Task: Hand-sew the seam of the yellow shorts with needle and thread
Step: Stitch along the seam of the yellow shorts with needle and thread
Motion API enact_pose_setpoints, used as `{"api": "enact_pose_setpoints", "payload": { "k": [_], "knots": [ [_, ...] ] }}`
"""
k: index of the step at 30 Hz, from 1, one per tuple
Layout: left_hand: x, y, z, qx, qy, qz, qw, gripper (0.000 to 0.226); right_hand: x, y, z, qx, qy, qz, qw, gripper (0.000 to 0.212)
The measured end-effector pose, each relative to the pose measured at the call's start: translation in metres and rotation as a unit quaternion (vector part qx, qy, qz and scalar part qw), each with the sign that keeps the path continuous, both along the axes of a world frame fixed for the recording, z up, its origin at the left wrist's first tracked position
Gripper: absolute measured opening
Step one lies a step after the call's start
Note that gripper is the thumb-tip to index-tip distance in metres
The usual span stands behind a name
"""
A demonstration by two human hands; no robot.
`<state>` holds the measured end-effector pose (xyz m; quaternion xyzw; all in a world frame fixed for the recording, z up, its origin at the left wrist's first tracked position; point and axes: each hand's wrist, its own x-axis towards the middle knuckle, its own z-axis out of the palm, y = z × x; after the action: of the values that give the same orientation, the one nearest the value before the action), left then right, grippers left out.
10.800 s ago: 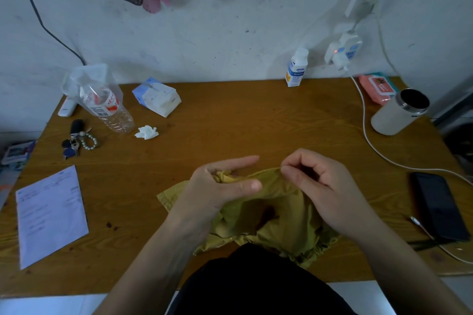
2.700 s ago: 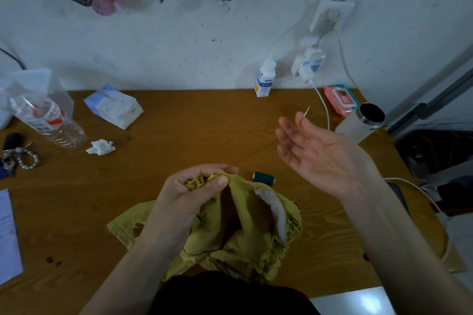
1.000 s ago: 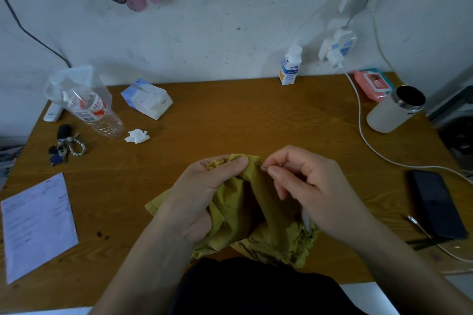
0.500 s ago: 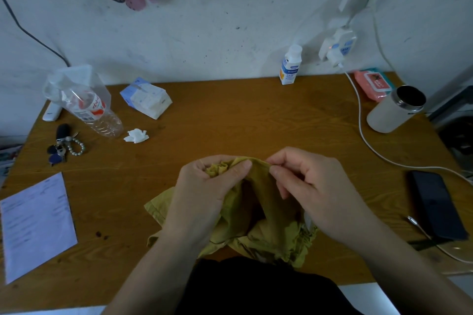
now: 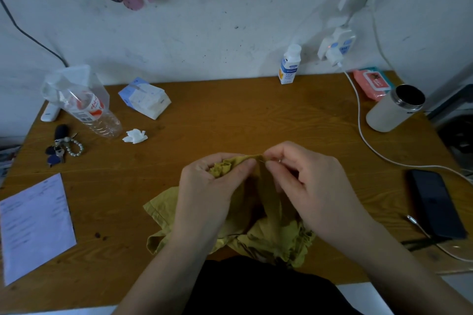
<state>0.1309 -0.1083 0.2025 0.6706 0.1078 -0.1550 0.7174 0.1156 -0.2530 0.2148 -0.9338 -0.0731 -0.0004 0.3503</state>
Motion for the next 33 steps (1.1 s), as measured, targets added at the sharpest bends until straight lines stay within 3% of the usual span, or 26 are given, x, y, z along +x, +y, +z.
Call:
{"api": "enact_pose_setpoints", "payload": {
  "k": [3,9,20,28,33],
  "knots": [
    [0.004,0.005,0.001,-0.015,0.009,-0.035,0.999,0.019,0.004,-0.006,0.002,0.053,0.032,0.026,0.998,0.017],
    [0.005,0.008,0.002,-0.063,0.044,-0.017,0.997,0.015,0.009,-0.015,0.001,0.154,0.093,0.037,0.983,0.016],
    [0.015,0.014,0.005,-0.156,0.177,-0.105,0.966,0.022,0.018,-0.031,-0.001,0.338,0.26,0.08,0.901,0.019],
    [0.013,0.011,0.001,-0.227,0.215,-0.112,0.943,0.028,0.016,-0.028,-0.007,0.42,0.27,0.088,0.862,0.017],
    [0.011,0.005,-0.003,-0.244,0.229,-0.097,0.937,0.027,0.011,-0.022,-0.01,0.408,0.224,0.064,0.883,0.016]
  ]
}}
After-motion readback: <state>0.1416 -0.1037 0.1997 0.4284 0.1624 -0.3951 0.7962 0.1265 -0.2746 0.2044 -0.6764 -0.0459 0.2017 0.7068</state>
